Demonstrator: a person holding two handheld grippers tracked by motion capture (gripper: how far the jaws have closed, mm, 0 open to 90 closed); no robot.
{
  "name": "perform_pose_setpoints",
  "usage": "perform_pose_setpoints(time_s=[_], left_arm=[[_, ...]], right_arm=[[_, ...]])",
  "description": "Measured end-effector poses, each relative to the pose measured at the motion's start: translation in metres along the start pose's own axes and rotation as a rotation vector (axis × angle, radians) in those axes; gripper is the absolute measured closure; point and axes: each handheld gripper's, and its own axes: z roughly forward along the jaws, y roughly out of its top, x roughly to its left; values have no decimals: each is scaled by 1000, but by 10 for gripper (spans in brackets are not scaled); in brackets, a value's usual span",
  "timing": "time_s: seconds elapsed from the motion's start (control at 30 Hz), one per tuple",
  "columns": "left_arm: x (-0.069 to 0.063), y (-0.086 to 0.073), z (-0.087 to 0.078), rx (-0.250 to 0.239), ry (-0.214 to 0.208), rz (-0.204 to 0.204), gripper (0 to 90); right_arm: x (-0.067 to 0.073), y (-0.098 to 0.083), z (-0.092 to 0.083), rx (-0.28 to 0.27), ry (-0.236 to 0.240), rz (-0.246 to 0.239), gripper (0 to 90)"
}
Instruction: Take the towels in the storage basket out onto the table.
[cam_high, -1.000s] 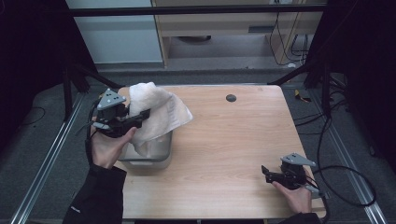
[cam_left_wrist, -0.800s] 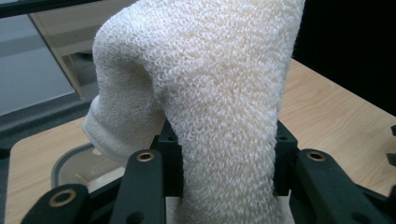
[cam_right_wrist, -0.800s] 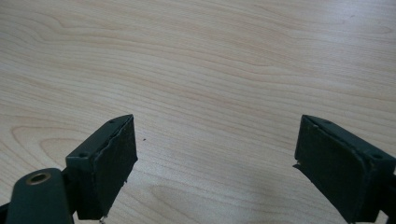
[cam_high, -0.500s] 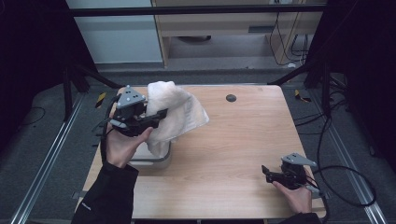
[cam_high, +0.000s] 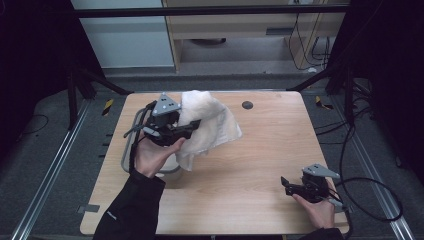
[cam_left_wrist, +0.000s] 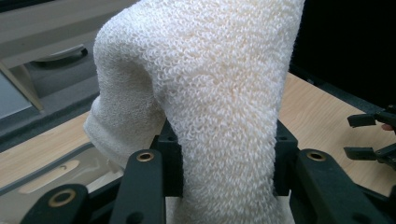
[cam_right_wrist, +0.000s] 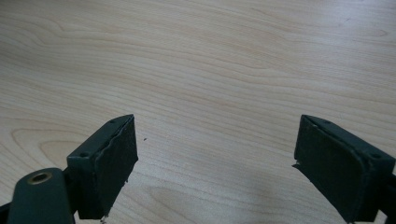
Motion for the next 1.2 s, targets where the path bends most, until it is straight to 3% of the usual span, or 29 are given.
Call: perform_pose_setpoints(time_s=[0.63, 1.2], left_arm=[[-30, -6, 48, 44, -74, 35, 590], [-38, -37, 91, 109, -122, 18, 589]], right_arm=[[0, 0, -1, 4, -7, -5, 132], [0, 0, -1, 9, -8, -11, 134]])
